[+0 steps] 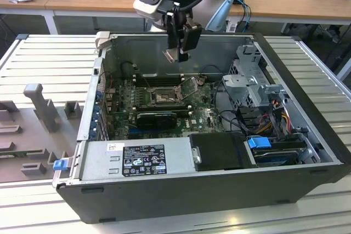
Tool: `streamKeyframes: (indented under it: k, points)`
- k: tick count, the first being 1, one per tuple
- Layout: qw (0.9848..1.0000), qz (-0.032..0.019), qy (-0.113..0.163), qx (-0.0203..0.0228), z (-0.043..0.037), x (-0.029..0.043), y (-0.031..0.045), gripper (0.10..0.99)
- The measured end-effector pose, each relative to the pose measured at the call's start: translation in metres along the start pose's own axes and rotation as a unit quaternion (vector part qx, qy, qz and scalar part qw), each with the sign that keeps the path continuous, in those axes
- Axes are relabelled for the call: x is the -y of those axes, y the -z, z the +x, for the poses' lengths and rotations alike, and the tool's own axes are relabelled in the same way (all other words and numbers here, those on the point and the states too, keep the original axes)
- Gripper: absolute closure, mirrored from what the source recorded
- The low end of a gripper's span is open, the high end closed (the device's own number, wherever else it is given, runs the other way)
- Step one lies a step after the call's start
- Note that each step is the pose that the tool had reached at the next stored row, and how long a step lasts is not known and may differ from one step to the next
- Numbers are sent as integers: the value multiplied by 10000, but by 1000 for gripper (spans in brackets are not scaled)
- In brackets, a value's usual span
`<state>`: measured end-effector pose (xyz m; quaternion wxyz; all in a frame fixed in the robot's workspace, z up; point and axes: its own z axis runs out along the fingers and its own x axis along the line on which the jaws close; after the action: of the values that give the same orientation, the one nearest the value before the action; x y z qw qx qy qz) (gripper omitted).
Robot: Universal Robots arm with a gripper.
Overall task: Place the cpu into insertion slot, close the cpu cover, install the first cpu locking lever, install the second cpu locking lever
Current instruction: 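Place the cpu into insertion slot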
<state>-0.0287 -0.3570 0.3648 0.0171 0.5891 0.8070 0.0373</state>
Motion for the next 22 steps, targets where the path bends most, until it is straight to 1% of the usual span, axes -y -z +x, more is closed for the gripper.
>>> streamKeyframes:
  k: [4, 7, 11, 13, 16, 18, 19, 22]
  points:
    - [9997, -4, -226, 19, 0, 0, -5, 557]
    - [9993, -6, -379, 31, 0, 1, -9, 557]
    - [9979, -10, -647, 52, 0, 1, -14, 557]
    - [9968, -13, -793, 64, 0, 1, -17, 557]
    - [9944, -17, -1054, 86, 0, 2, -23, 557]
    - [9934, -19, -1147, 93, 0, 2, -25, 557]
    - [9924, -20, -1224, 99, 0, 2, -26, 557]
    - [9905, -22, -1374, 111, 0, 2, -29, 557]
